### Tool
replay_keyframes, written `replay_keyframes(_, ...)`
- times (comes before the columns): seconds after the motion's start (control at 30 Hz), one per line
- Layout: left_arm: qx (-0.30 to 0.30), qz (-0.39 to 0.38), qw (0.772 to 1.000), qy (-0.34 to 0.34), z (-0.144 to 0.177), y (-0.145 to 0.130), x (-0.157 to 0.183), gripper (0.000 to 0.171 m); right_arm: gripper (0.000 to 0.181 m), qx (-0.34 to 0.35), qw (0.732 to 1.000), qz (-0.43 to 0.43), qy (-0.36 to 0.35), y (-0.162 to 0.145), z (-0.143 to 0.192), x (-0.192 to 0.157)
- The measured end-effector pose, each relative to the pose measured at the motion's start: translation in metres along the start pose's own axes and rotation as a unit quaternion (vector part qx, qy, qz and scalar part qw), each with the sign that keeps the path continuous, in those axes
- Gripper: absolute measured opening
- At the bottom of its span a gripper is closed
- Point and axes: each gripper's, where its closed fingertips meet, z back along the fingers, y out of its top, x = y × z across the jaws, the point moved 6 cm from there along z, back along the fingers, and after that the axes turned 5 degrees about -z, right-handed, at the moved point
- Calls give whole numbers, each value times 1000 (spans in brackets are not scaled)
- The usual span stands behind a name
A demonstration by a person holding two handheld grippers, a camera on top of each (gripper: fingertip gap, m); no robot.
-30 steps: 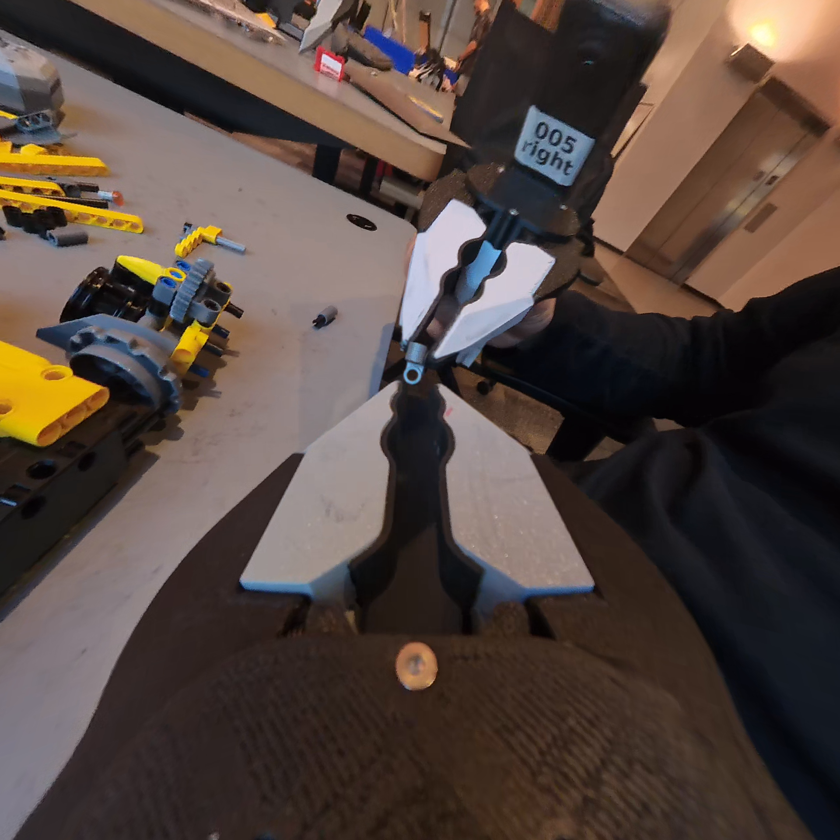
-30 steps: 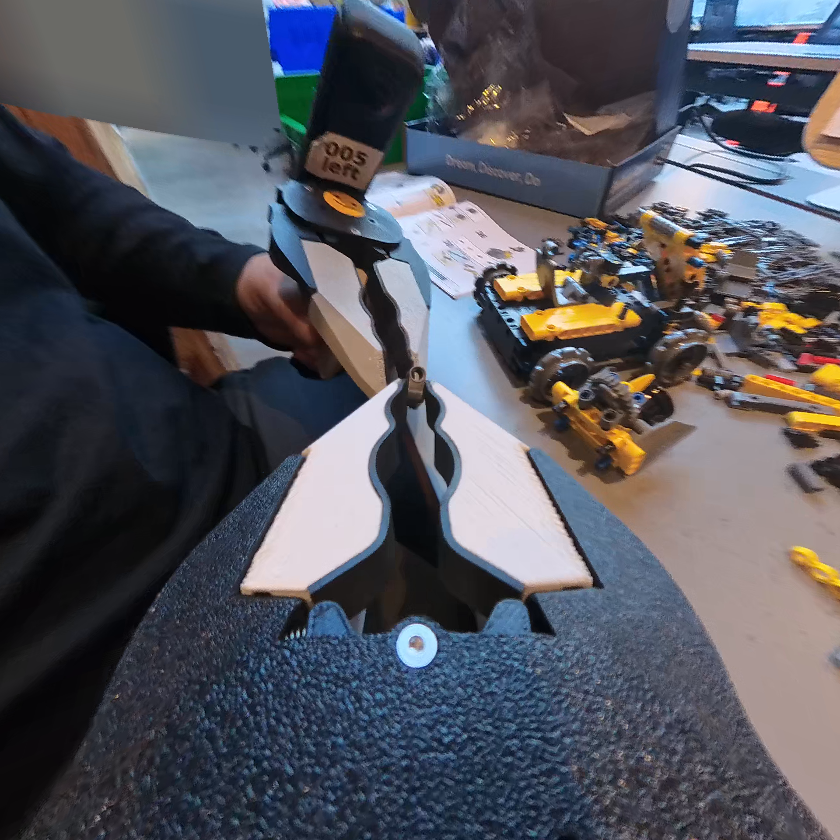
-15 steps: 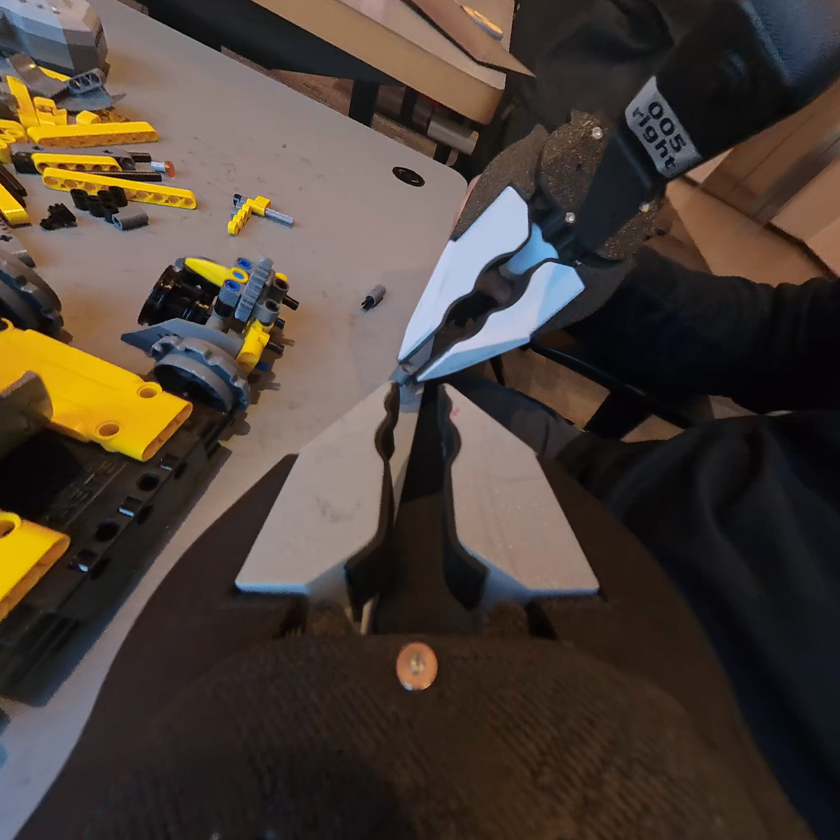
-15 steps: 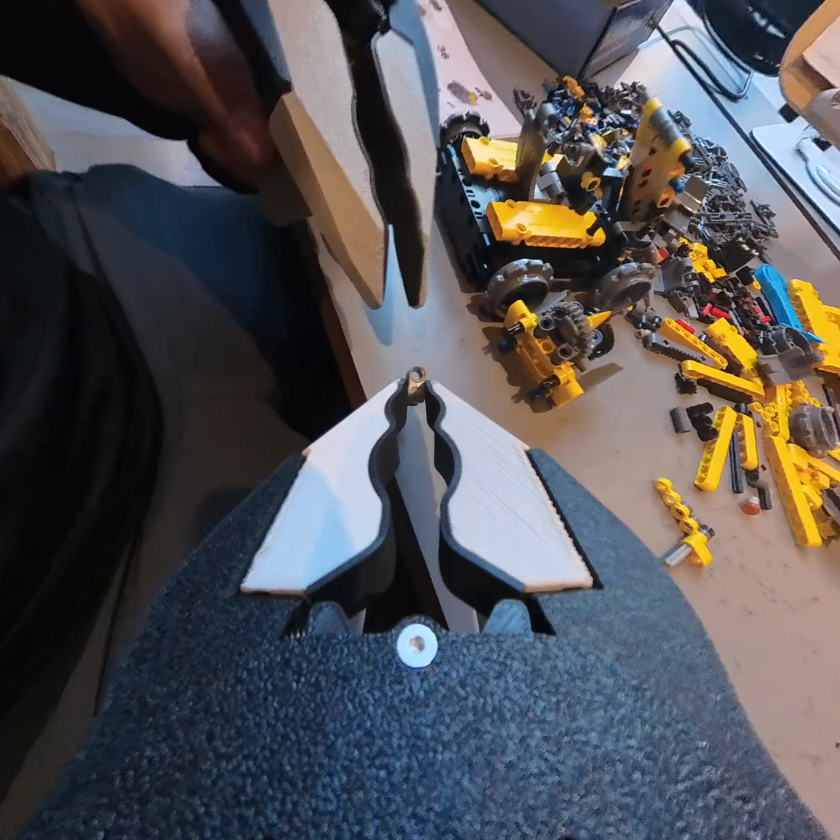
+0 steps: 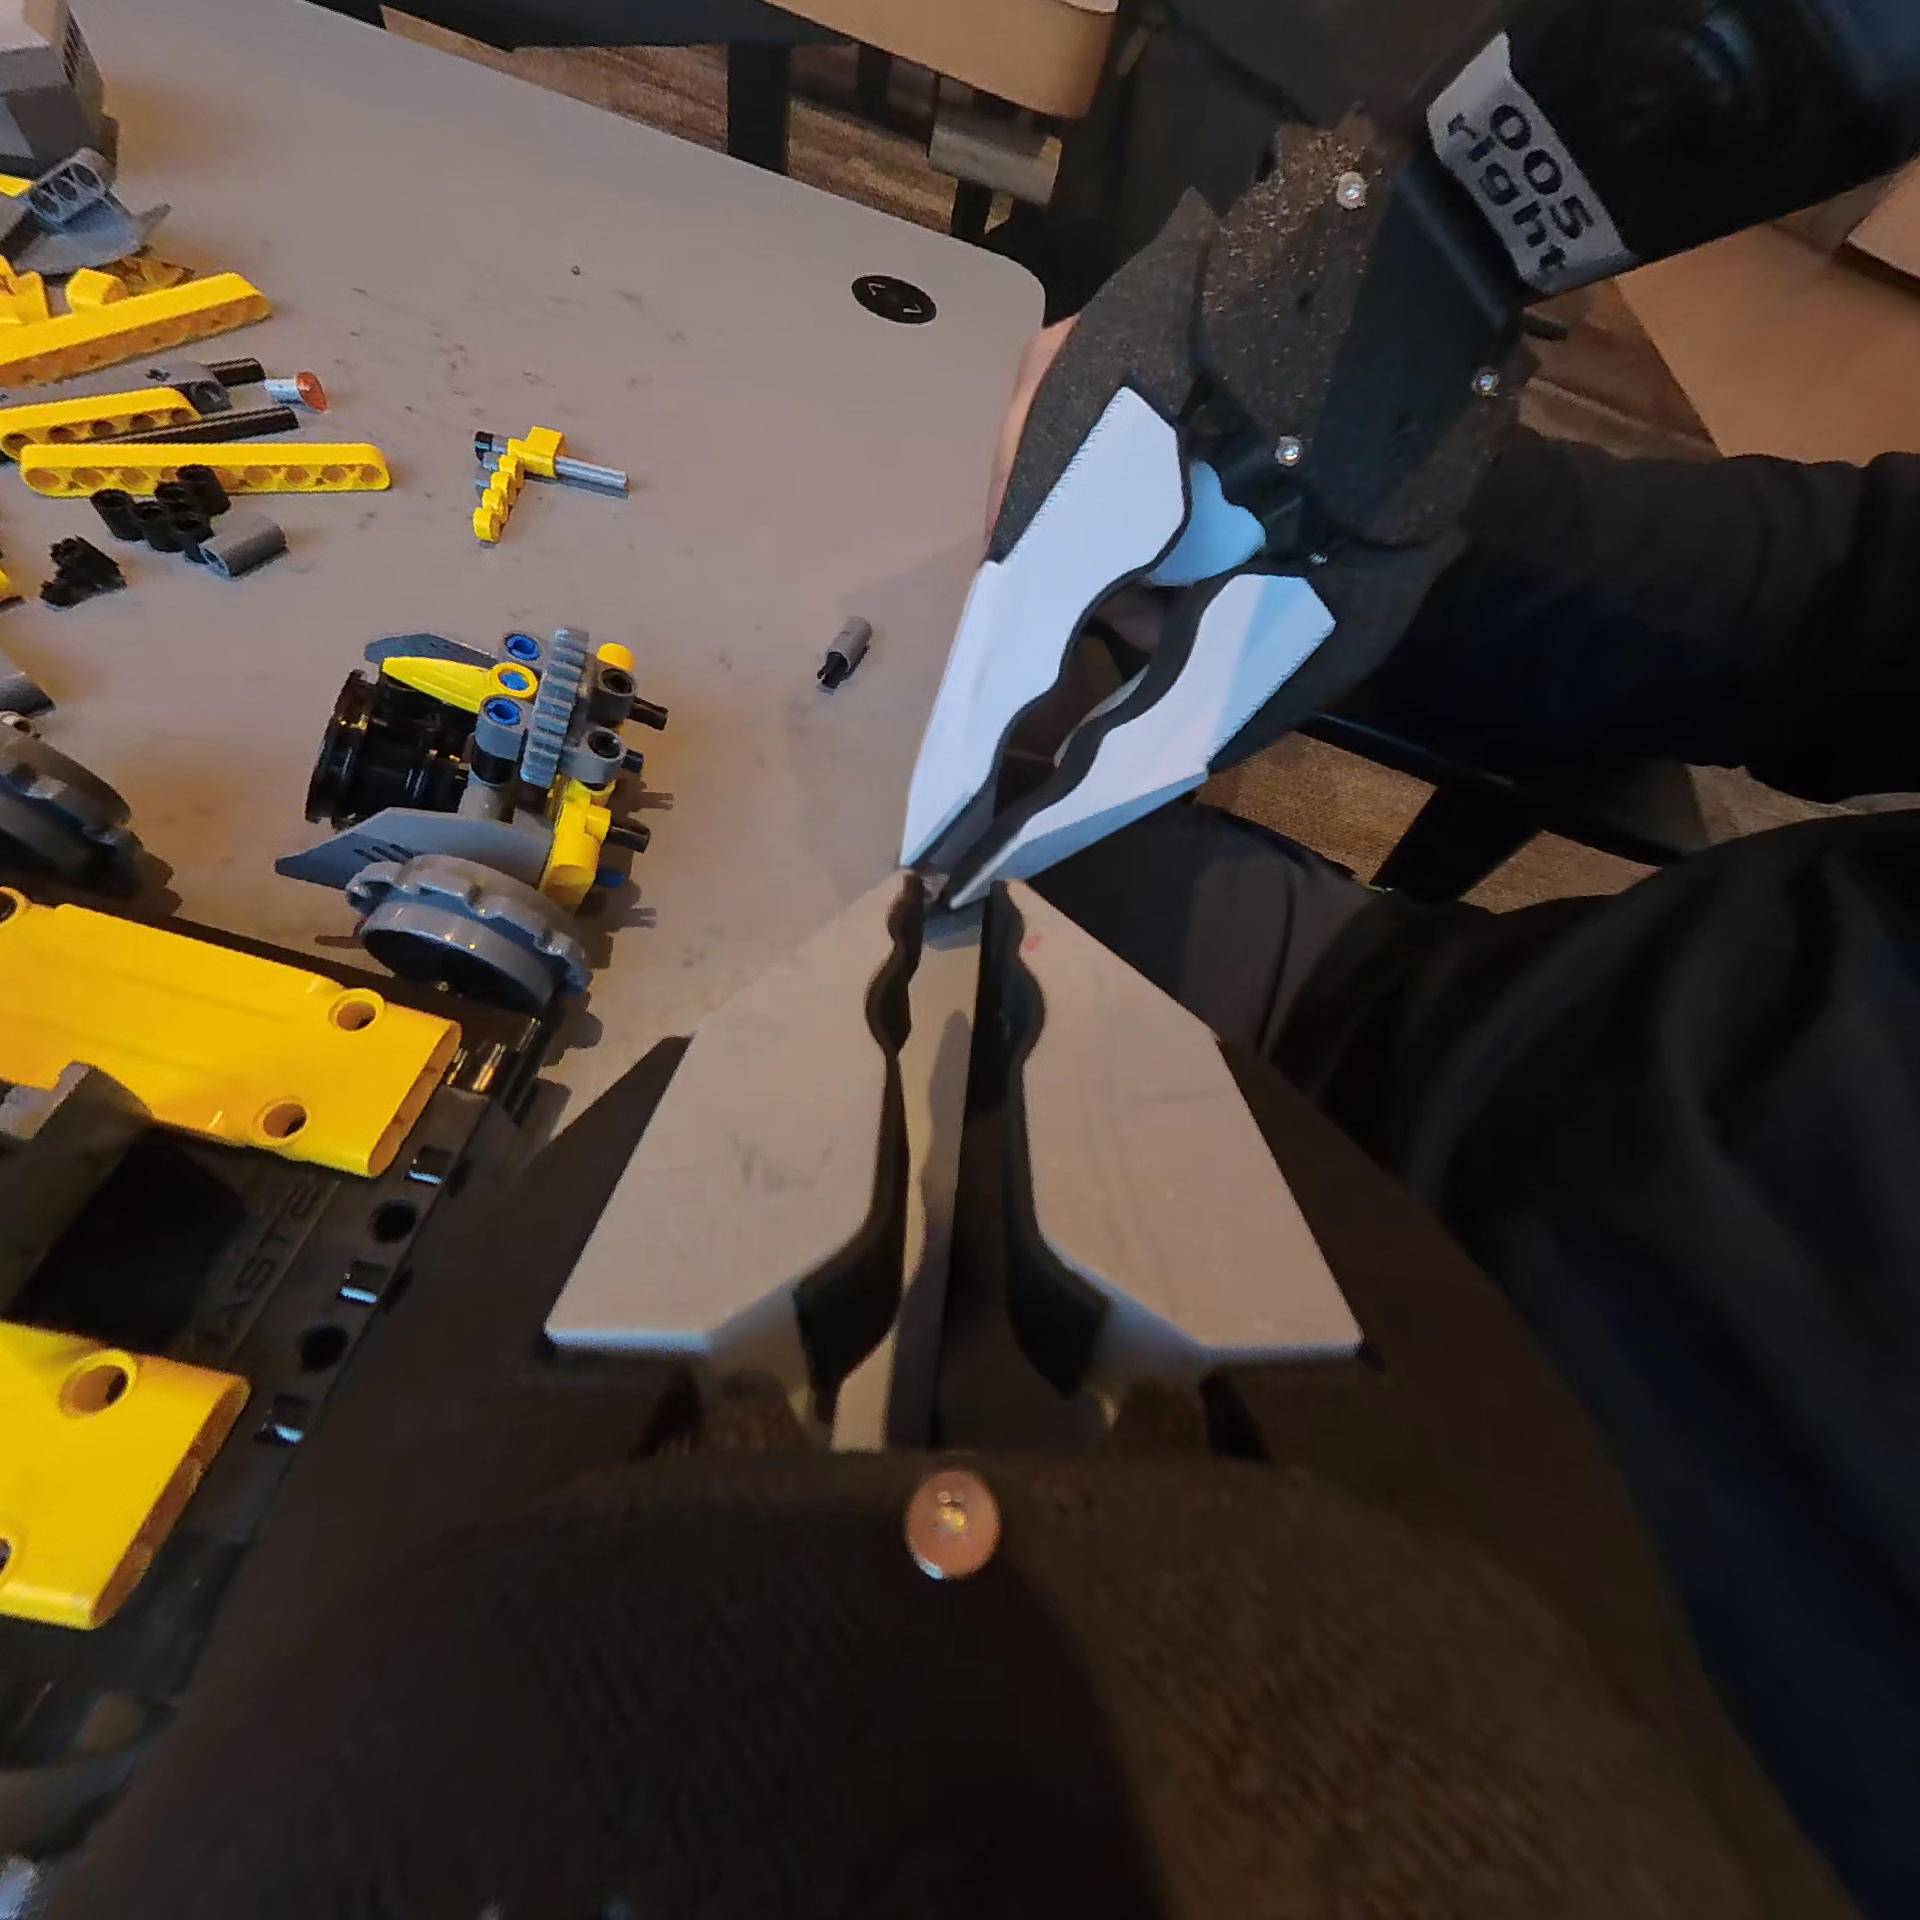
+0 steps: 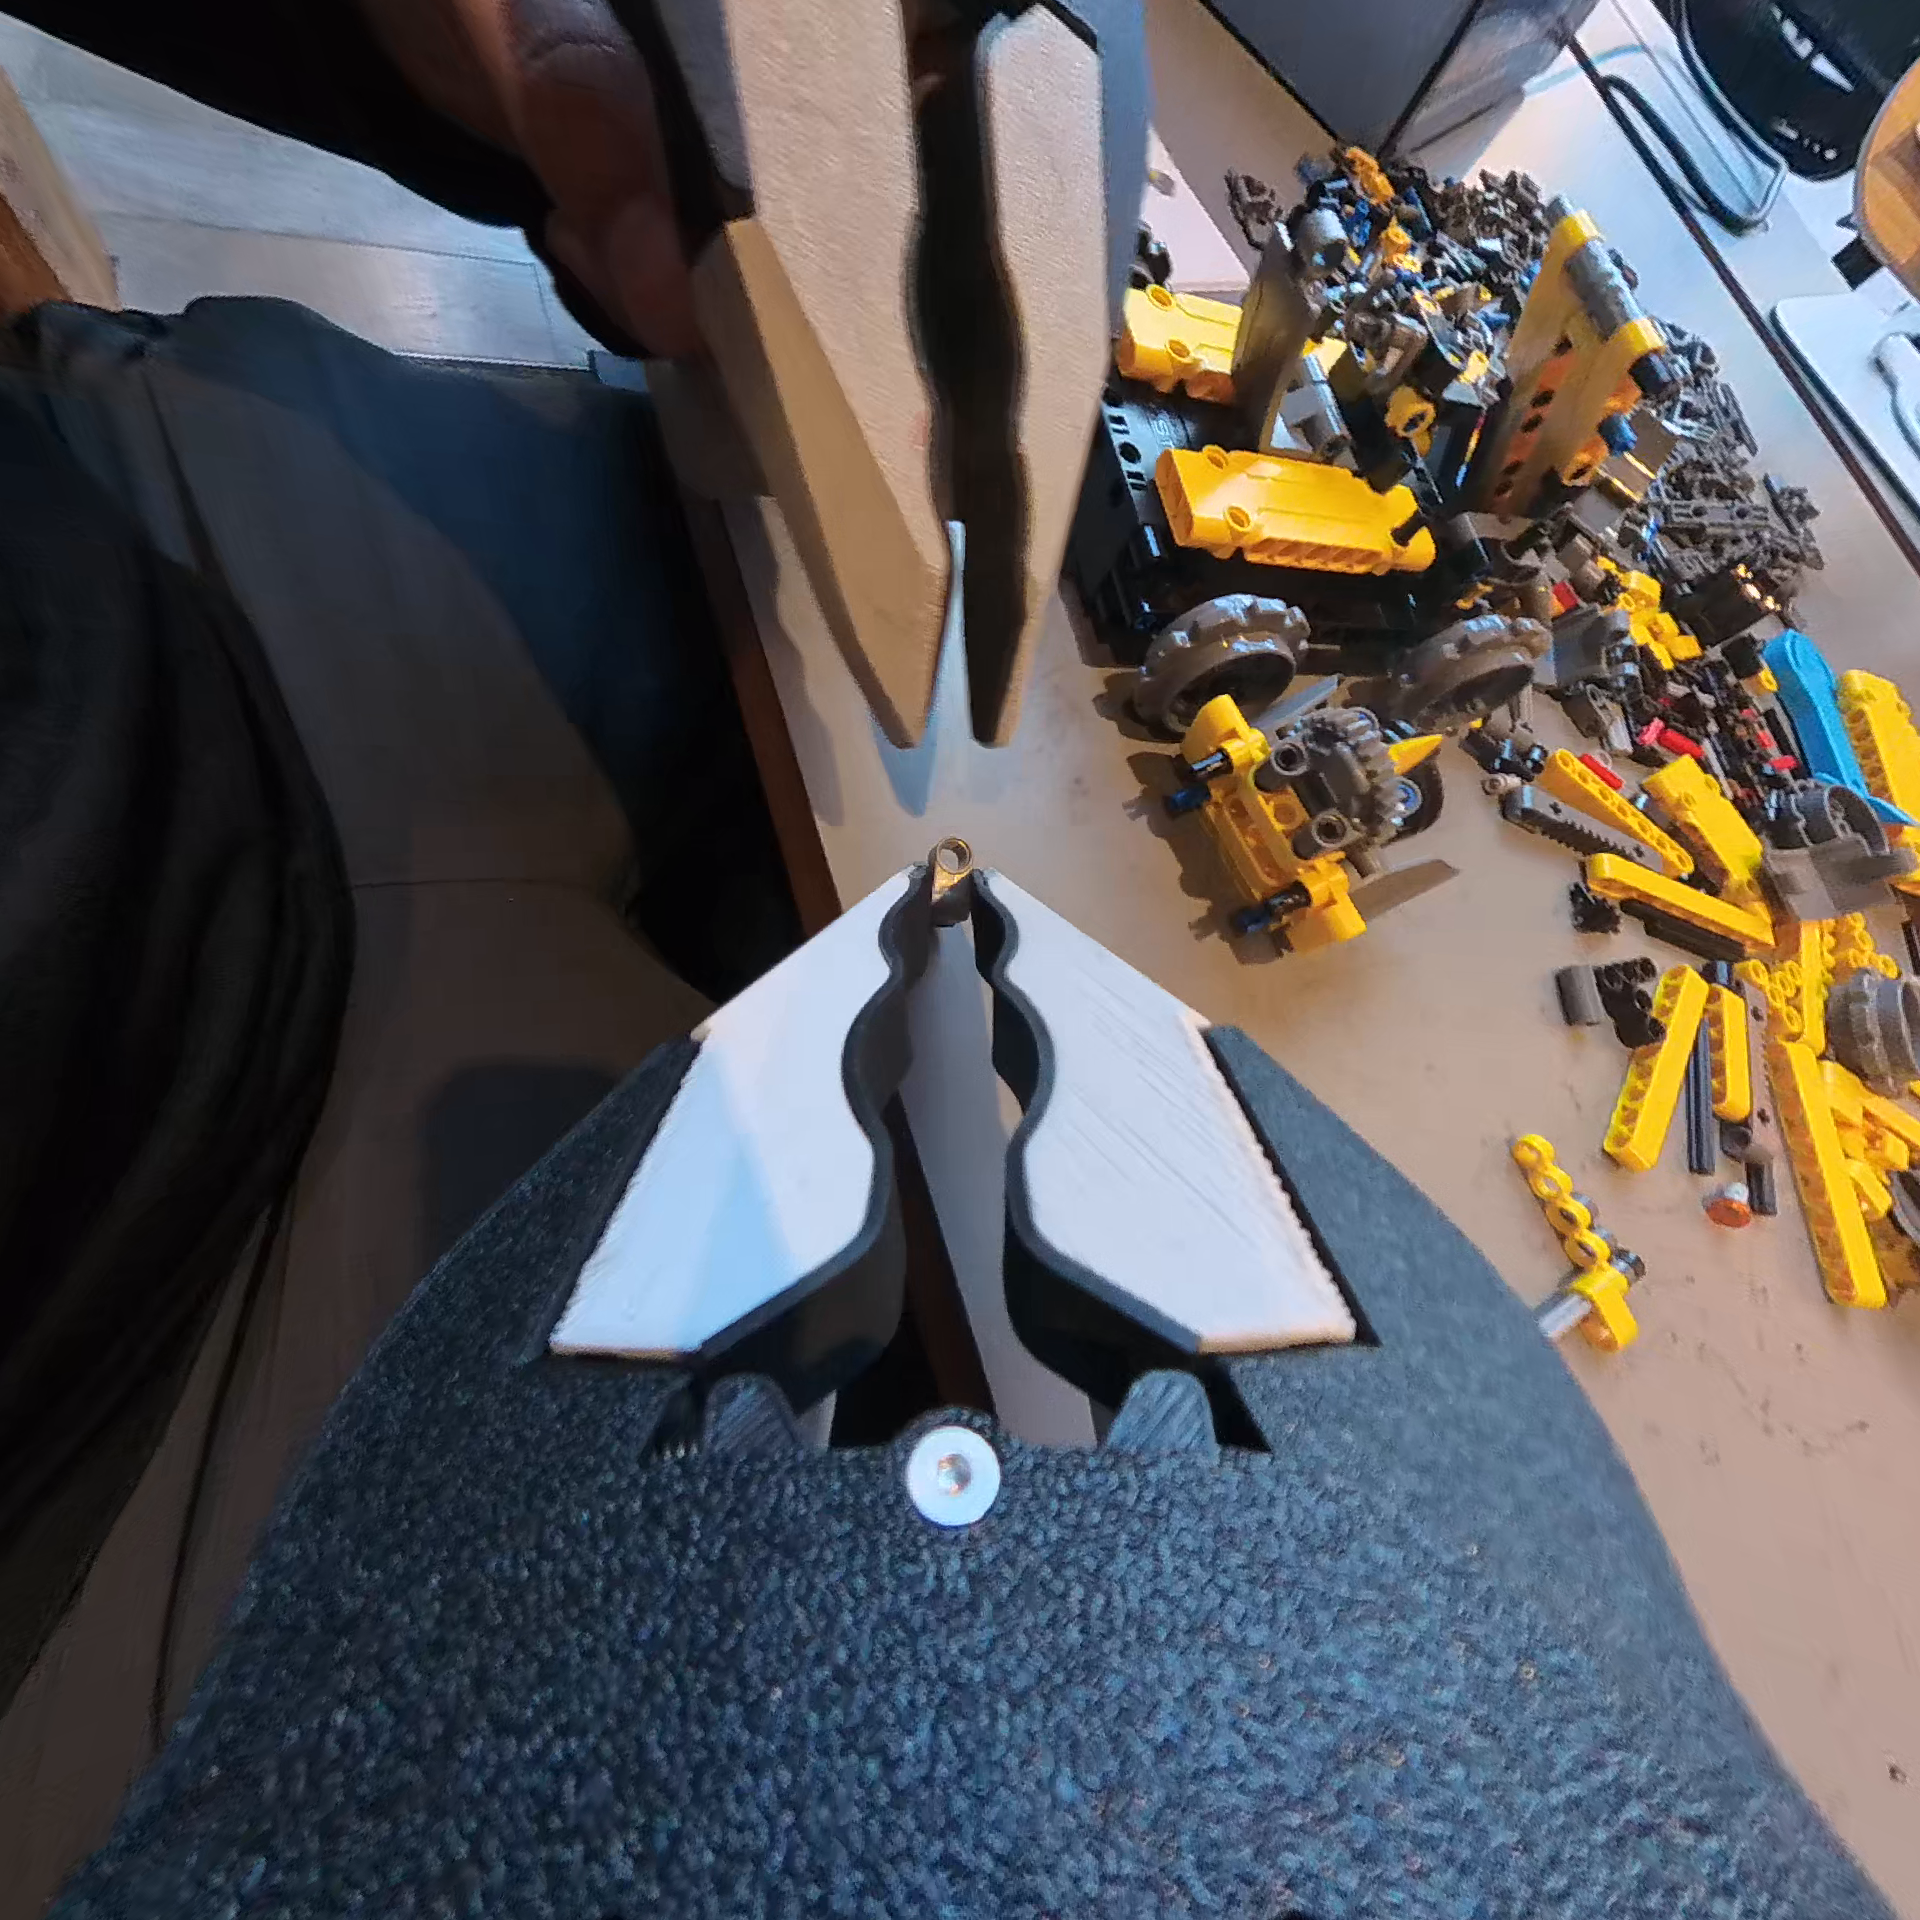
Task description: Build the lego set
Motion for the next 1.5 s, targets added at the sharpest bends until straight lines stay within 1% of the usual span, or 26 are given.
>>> replay_keyframes(0.1, -7, -4, 1000, -2, -3, 1, -1, 11, 7, 2, 1000, 8, -4, -1, -1, -1)
replay_keyframes(0.2, -47, -17, 999, -2, -10, -3, 0, 12, 7, 7, 1000, 16, -6, 0, 1, -1)
replay_keyframes(0.27, -63, -29, 998, -4, -13, -5, 2, 12, 7, 11, 1000, 22, 1, 1, 4, -3)
replay_keyframes(0.4, -74, -53, 996, -7, -16, -5, 5, 10, 7, 10, 999, 37, 12, 1, 8, -6)
replay_keyframes(0.57, -100, -102, 990, -8, -19, -8, 6, 6, 7, 12, 998, 53, 29, 4, 11, -6)
replay_keyframes(0.67, -101, -117, 988, -8, -19, -9, 7, 7, 7, 10, 997, 62, 37, 6, 11, -7)
replay_keyframes(0.87, -95, -121, 988, -16, -17, -8, 8, 6, 7, 6, 997, 67, 49, 6, 9, -9)
replay_keyframes(1.2, -123, -146, 982, -8, -21, -14, 9, 6, 7, -13, 996, 62, 69, 3, 4, -10)
replay_keyframes(1.3, -127, -138, 982, 0, -21, -14, 6, 6, 8, -7, 997, 45, 68, 1, 2, -7)
replay_keyframes(1.37, -125, -131, 983, -1, -21, -14, 5, 6, 13, -2, 997, 36, 73, -1, 3, -8)
replay_keyframes(1.5, -121, -124, 985, -4, -20, -13, 5, 6, 11, 1, 997, 28, 69, -3, 3, -6)
